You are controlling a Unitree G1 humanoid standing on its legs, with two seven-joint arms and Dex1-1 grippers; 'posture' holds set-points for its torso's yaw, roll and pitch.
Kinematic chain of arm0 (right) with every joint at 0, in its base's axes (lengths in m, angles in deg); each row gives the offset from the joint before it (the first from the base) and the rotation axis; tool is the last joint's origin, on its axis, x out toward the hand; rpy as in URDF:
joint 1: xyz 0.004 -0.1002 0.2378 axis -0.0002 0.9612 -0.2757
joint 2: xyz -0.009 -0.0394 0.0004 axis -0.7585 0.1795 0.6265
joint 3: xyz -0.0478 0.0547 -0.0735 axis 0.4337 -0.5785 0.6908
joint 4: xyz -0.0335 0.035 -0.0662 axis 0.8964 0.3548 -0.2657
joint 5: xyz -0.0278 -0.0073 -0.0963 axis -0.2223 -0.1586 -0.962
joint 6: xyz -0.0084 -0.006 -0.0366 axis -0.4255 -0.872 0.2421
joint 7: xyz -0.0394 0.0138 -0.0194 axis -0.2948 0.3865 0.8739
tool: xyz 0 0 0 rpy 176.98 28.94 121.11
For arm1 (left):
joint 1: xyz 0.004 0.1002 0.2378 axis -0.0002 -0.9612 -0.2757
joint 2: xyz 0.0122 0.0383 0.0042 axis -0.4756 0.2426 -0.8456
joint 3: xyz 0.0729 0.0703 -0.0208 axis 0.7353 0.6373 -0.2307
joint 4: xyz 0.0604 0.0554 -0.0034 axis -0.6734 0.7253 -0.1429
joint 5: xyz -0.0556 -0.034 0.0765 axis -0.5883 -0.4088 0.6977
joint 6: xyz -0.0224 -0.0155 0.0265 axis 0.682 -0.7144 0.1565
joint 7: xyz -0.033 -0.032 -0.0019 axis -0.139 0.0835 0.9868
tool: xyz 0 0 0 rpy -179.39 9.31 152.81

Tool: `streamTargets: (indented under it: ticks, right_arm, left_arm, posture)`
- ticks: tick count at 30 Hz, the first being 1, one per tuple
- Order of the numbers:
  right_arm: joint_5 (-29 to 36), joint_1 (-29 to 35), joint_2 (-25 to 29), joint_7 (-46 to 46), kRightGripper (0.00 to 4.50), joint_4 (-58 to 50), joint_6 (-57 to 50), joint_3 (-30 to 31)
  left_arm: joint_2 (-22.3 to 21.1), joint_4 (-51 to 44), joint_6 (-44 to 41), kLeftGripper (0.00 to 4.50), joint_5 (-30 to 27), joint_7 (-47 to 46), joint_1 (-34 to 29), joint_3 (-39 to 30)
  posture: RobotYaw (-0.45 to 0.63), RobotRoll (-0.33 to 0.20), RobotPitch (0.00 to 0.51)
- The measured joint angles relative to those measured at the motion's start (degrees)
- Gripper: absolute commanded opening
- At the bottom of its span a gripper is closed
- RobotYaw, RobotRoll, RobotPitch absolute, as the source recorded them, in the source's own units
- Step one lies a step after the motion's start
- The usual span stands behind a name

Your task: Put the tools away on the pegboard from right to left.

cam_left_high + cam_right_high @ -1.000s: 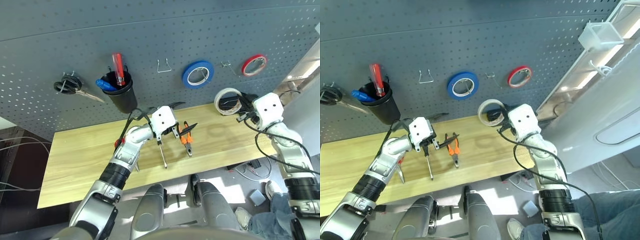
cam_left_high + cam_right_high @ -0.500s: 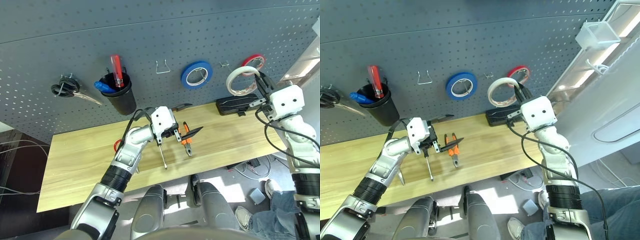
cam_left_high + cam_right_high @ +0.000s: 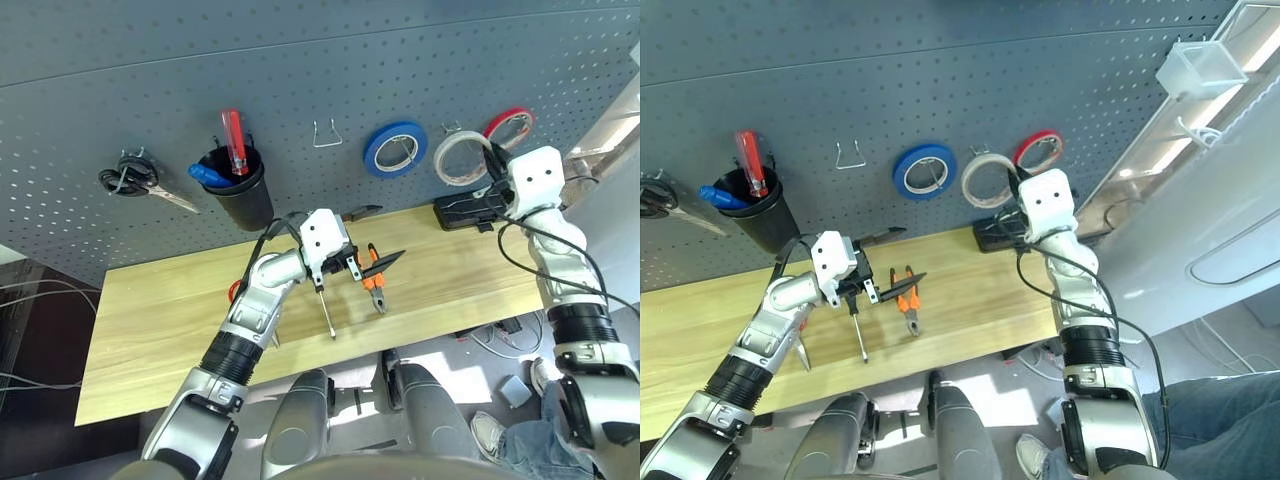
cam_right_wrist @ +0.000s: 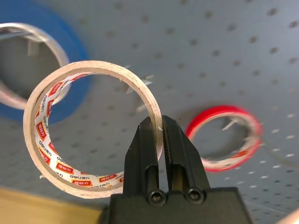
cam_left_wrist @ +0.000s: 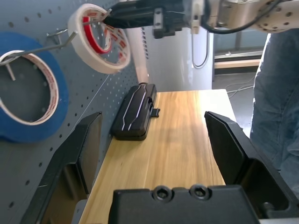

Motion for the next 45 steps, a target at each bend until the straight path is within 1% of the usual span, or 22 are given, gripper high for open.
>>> streamTargets:
  ticks: [2,3,4,6,8,9,10,14,17,18,22,24,27,33,39,45]
  right_arm:
    - [2.15,3.45,0.76,-1.61,0.62,-4.72,-2.85,-0.61]
    - [3.41,5.02,0.86,-2.27,0.73,-7.19,-5.06,-1.03]
    - [4.58,6.70,0.89,-3.28,0.73,-9.58,-8.12,-0.99]
    - [6.36,10.50,0.16,-5.94,1.23,-13.56,-15.27,0.89]
    - [6.85,13.40,-1.95,-6.92,1.28,-14.06,-20.85,3.58]
    - [6.84,13.47,-2.42,-6.92,1.72,-13.92,-22.18,4.27]
    - [6.81,12.93,-2.53,-6.76,1.87,-13.81,-22.86,4.31]
    - [6.26,6.76,-2.50,-5.01,3.21,-13.65,-22.60,3.23]
    - [6.12,4.16,-2.58,-4.19,4.30,-12.30,-22.22,2.88]
    - [6.08,3.68,-2.60,-3.87,4.49,-11.53,-21.92,2.66]
    - [5.94,3.38,-2.56,-3.88,4.49,-9.42,-21.51,2.21]
    - [6.15,3.61,-2.57,-4.55,4.49,-9.03,-23.07,2.22]
    - [7.12,4.82,-2.53,-6.64,4.49,-9.33,-29.37,2.75]
    - [7.82,7.89,-0.55,-11.80,4.49,-11.98,-46.09,7.06]
    - [8.15,7.77,1.25,-13.54,4.49,-15.85,-59.50,9.73]
    - [7.24,6.52,5.23,-14.75,4.49,-16.29,-67.29,13.36]
  left_arm:
    - [-1.41,-0.14,-0.70,4.50,0.52,0.03,0.00,-0.02]
    - [-1.93,-0.16,-0.93,4.50,0.90,0.07,-0.01,-0.02]
    - [-2.29,-0.17,-1.21,4.50,1.37,0.15,0.04,0.02]
    - [-3.25,-0.15,-1.91,4.50,2.22,0.47,0.13,0.11]
    - [-3.64,-0.10,-2.64,4.50,2.60,0.55,0.25,0.08]
    - [-3.64,-0.08,-2.69,4.50,2.64,0.56,0.27,0.09]
    - [-3.59,-0.08,-2.69,4.50,2.65,0.56,0.29,0.09]
    - [-3.59,-0.08,-2.69,4.50,2.67,0.59,0.30,0.08]
    - [-3.58,-0.01,-2.66,4.50,2.67,0.61,0.29,0.08]
    - [-3.59,0.09,-2.65,4.50,2.67,0.60,0.29,0.07]
    - [-3.58,0.33,-2.65,4.50,2.72,0.60,0.28,0.07]
    - [-3.59,0.33,-2.65,4.50,2.97,0.59,0.26,0.07]
    - [-3.70,0.33,-2.65,4.50,3.84,0.55,0.25,0.07]
    - [-3.94,0.37,-2.66,4.50,4.64,0.50,0.24,0.07]
    - [-4.71,0.36,-4.46,4.50,5.05,1.11,0.22,0.09]
    - [-7.13,0.10,-9.36,4.50,5.57,3.53,-0.07,1.23]
  posture:
    - [0.00,0.000,0.196]
    - [0.00,0.000,0.198]
    - [0.01,0.000,0.201]
    - [0.01,0.000,0.201]
    - [0.01,0.000,0.201]
    - [0.01,0.000,0.200]
    - [0.01,0.000,0.200]
    - [0.00,0.000,0.195]
    - [0.00,0.000,0.195]
    - [0.01,0.000,0.197]
    - [0.01,0.000,0.200]
    - [0.01,0.000,0.202]
    - [0.01,0.000,0.202]
    - [0.01,0.000,0.200]
    - [0.01,0.000,0.207]
    - [0.01,0.000,0.211]
